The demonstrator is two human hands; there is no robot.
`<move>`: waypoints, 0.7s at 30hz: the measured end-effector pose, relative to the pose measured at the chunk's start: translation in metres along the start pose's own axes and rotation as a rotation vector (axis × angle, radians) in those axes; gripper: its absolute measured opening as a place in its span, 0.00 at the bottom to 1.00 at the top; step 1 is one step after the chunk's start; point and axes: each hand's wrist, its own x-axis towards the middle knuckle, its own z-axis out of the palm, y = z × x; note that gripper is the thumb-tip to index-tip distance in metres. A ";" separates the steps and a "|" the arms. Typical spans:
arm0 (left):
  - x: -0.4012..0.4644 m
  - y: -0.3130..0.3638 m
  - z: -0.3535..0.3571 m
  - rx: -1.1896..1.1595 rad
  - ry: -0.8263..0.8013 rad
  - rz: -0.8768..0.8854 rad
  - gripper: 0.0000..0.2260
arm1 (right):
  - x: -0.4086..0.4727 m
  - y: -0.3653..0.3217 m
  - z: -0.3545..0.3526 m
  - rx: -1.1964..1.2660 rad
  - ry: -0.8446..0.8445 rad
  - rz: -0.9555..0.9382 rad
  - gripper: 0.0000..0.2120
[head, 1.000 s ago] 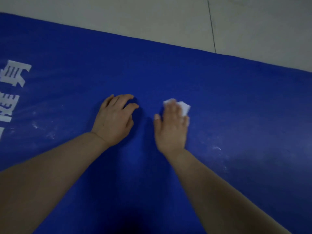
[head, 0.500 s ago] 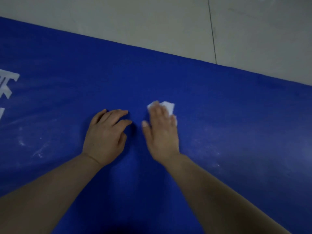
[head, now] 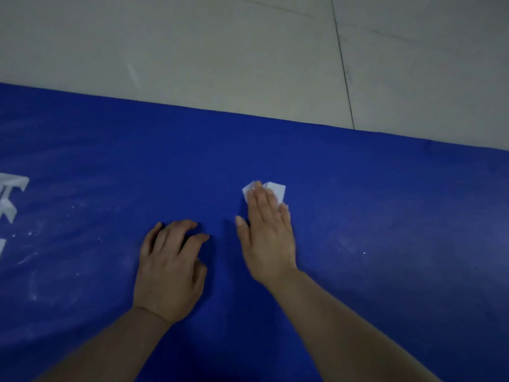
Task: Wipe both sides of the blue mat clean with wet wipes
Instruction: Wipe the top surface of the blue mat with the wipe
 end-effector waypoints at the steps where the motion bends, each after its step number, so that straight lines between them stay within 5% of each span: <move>1: 0.000 0.000 0.000 -0.004 0.001 0.002 0.17 | 0.006 0.014 -0.003 -0.018 0.046 0.078 0.32; 5: 0.001 0.000 0.000 -0.005 -0.006 -0.010 0.17 | 0.035 0.045 -0.012 0.031 0.145 0.528 0.28; 11: 0.006 0.005 -0.004 0.023 -0.077 -0.068 0.22 | 0.036 -0.010 -0.005 0.021 -0.028 -0.068 0.33; 16: 0.006 0.003 -0.003 0.029 -0.130 -0.080 0.23 | 0.072 0.049 -0.023 0.009 0.090 0.441 0.29; 21: 0.009 0.006 -0.005 -0.010 -0.082 -0.118 0.21 | 0.068 0.026 -0.017 0.000 -0.009 0.326 0.34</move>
